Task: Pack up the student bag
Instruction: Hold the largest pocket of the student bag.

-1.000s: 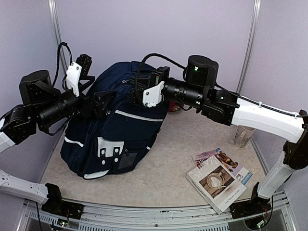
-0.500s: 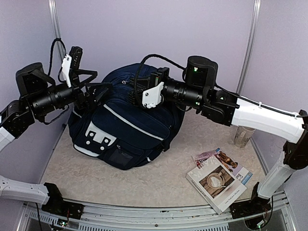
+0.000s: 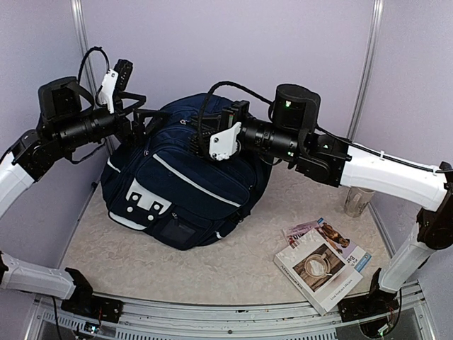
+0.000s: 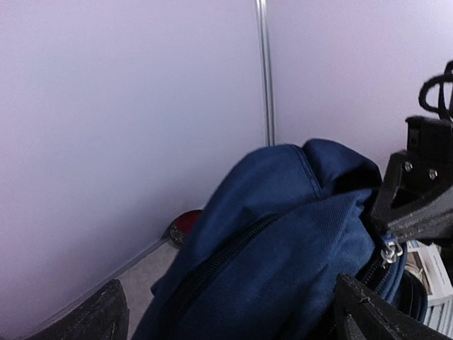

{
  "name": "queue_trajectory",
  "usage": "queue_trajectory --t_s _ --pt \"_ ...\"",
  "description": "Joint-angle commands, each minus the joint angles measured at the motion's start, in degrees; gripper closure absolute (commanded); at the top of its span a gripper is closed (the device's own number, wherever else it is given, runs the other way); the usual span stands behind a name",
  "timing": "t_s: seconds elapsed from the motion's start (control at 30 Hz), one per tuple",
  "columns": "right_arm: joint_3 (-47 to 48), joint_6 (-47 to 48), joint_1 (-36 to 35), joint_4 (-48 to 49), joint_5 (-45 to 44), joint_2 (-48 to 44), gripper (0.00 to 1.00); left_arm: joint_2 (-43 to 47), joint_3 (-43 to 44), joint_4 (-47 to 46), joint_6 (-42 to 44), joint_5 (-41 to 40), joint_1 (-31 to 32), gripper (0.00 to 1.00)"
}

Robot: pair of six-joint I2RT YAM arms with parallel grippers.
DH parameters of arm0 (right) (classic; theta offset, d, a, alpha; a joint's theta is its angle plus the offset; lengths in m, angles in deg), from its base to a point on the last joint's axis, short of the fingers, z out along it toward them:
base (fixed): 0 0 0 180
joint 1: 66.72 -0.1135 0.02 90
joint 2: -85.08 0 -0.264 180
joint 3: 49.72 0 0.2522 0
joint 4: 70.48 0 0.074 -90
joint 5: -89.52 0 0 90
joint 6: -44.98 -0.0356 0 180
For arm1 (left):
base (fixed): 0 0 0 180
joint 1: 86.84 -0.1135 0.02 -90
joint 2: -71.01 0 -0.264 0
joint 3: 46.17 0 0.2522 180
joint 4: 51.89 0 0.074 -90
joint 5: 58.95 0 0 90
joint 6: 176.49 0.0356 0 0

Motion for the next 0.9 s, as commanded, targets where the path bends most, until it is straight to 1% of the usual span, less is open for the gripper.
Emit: queue_trajectory --t_s 0.0,0.07,0.2,0.23,0.37,0.47,0.53,0.67,0.7,0.77,0.87 --pt "-1.0 -0.9 -0.6 1.9 -0.4 -1.9 1.00 2.5 -3.9 -1.0 3.2 11.6 -0.2 0.01" --pt "-1.0 -0.8 -0.6 2.0 -0.5 -1.8 1.00 2.5 -4.8 -0.5 3.8 11.7 -0.2 0.01" --pt "-0.9 -0.7 -0.6 2.2 -0.1 -1.5 1.00 -0.5 -3.3 3.0 5.3 7.0 -0.2 0.01" --pt "-0.9 -0.7 -0.6 2.3 -0.1 -1.5 1.00 -1.3 -2.9 3.7 5.9 7.2 -0.2 0.01" --pt "-0.9 -0.7 -0.6 2.2 -0.7 -1.4 1.00 -1.4 -3.9 4.1 8.2 13.3 0.3 0.01" --pt "-1.0 -0.6 -0.6 2.0 -0.9 -1.7 1.00 -1.3 -4.5 5.2 9.5 14.1 1.2 0.01" --pt "-0.8 -0.4 -0.6 2.1 -0.9 -1.7 1.00 -2.1 -4.2 7.1 10.6 12.9 2.4 0.01" --pt "-0.2 -0.1 -0.6 2.0 -0.1 -1.5 1.00 -3.8 -3.7 8.3 11.5 4.8 4.7 0.01" --pt "-0.1 -0.1 -0.6 2.0 0.1 -1.5 1.00 -4.2 -3.4 8.2 11.6 3.3 4.8 0.05" --pt "-0.2 -0.2 -0.6 2.1 0.3 -1.5 1.00 -4.7 -3.0 7.8 11.4 0.7 4.7 0.18" --pt "-0.8 -0.2 -0.6 2.6 0.4 -2.0 1.00 -4.6 -2.6 7.1 11.0 -0.7 4.5 0.32"
